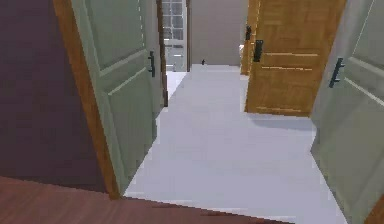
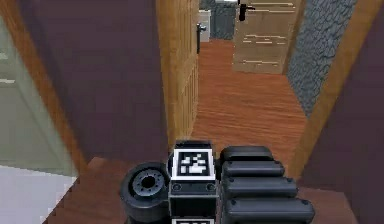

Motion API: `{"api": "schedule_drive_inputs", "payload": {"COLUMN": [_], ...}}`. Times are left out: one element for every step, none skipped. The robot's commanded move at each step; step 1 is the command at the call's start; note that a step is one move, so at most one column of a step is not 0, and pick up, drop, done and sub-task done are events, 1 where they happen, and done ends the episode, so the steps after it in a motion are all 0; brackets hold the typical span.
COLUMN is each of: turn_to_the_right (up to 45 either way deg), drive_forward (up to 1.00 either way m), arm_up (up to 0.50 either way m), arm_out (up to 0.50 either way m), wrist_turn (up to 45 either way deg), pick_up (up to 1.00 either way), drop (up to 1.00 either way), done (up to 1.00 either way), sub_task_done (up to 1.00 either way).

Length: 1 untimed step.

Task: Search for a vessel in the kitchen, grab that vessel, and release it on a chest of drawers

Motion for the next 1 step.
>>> {"api": "schedule_drive_inputs", "payload": {"turn_to_the_right": [-45.0], "drive_forward": [0.00], "arm_up": [0.00], "arm_out": [0.00], "wrist_turn": [0.0], "pick_up": [0.00], "drop": [0.00], "done": [0.00], "sub_task_done": [0.00]}}
